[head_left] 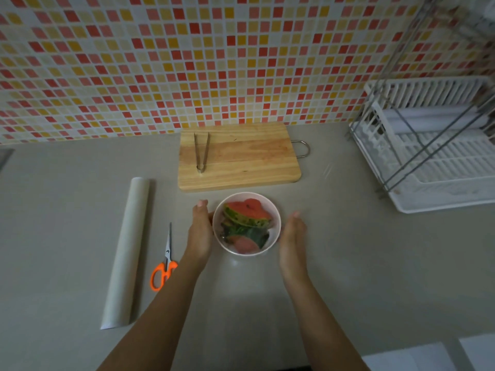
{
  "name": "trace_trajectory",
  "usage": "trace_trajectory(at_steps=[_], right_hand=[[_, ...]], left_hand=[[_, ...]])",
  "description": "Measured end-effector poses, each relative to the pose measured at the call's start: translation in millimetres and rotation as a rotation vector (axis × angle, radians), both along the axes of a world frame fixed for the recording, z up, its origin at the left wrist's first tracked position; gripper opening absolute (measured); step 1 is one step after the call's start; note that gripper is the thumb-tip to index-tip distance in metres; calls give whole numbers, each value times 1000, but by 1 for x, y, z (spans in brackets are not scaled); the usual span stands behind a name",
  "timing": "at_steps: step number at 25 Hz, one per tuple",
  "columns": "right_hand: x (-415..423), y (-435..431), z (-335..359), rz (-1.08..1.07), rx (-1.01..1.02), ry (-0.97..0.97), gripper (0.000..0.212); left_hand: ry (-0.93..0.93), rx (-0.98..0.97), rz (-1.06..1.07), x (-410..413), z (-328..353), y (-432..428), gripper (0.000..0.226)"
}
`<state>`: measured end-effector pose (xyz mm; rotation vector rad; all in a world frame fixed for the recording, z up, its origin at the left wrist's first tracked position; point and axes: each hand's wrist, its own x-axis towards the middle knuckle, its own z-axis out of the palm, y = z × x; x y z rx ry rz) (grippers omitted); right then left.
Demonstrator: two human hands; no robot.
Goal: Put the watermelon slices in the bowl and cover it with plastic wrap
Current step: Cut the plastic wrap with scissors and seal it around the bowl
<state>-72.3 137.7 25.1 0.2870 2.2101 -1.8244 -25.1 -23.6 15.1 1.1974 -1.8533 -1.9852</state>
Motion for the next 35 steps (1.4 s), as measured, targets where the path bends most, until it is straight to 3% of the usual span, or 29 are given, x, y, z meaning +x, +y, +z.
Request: trace_trajectory(at_steps=[4,8,11,15,18,23,26,29,31,33,35], right_hand=[[-25,-4,-1,70,-77,22,56],[-39,6,-10,115,-55,149,38],[-42,-1,-16,304,-87,144,37],[-54,-15,-22,372,-140,152,52],[-64,-18,-27,416,-153,106,61],[-71,-25,-31,479,-90,29,65],[-71,-23,-29,461,15,69,67],[-68,-23,-25,439,191,109,83],[-65,-21,-23,352,321,144,83],[-61,-14,-21,271,248,241,79],[-56,-7,-19,363,140,363,77]], left_hand=[[3,-36,206,32,-9,30,36],[76,-260,190,38,-8,24,42],[207,-304,-103,2,4,-8,41],[206,-94,-427,-36,3,-26,35],[206,14,-433,-40,-3,-22,42],[155,-13,-413,-45,-4,-19,49],[70,-96,-489,-48,-3,-22,46],[6,-178,-511,-48,-5,-21,57],[-29,-238,-514,-47,-8,-23,65],[14,-273,-534,-43,-6,-25,69],[107,-392,-602,-40,-1,-28,66]])
